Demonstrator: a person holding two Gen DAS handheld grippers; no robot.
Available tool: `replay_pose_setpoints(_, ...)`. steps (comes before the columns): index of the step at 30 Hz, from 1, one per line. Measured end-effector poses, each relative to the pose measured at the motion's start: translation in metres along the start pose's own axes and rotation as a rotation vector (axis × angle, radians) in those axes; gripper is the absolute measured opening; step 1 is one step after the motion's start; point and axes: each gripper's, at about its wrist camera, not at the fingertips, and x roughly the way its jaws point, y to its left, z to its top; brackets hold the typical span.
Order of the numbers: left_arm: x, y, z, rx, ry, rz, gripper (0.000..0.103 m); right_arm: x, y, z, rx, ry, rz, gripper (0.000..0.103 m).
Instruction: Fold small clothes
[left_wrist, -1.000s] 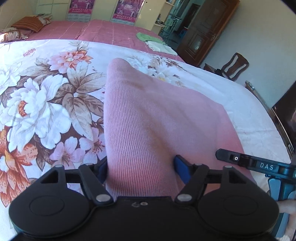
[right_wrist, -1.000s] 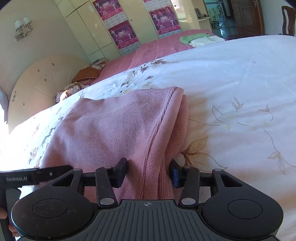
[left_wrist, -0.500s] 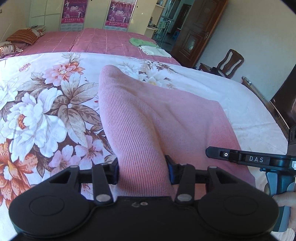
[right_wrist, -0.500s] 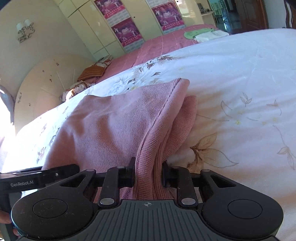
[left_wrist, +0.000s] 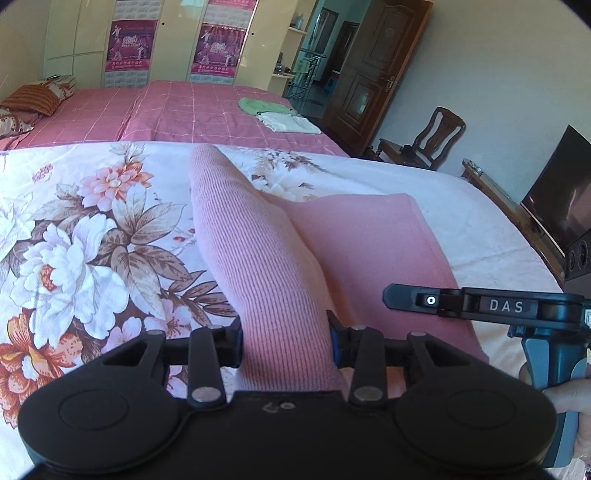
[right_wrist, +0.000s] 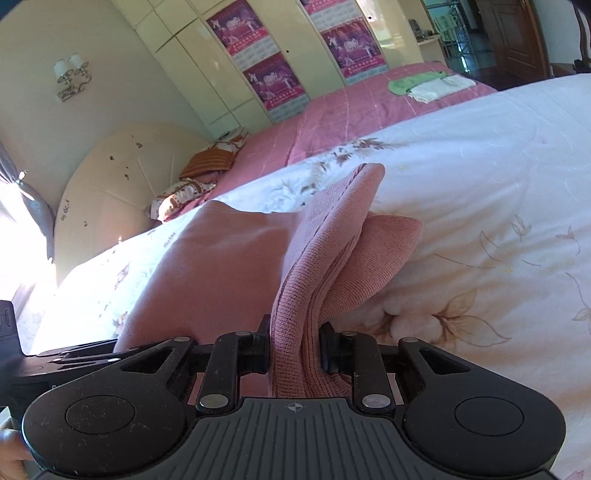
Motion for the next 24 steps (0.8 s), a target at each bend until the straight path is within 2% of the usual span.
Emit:
replay_pose_setpoints(8,-0.022,-0.003,0.002,0.034,-0.026,-0.016,0.038,-0.004,0.028,-0.001,0.008,-0.010,0.036,0.023)
replay_pose_setpoints(13,-0.044,0.009,0.004,0.035,-0.051,-0.010,0.038,0.001,0.056,0.002,-0.005,-0.018,0.071,0.023)
replay_pose_setpoints(18,-0.078,0.049,0.006,0.000,-0.080,0.015,0.038,0.020,0.105,0.001,-0.039,-0.012,0.121,0.023)
replay_pose_setpoints(24,-0.124,0.126,0.002,-0.027,-0.105,0.050,0.038,0.064,0.181,-0.014,-0.076,0.005,0.161,0.023)
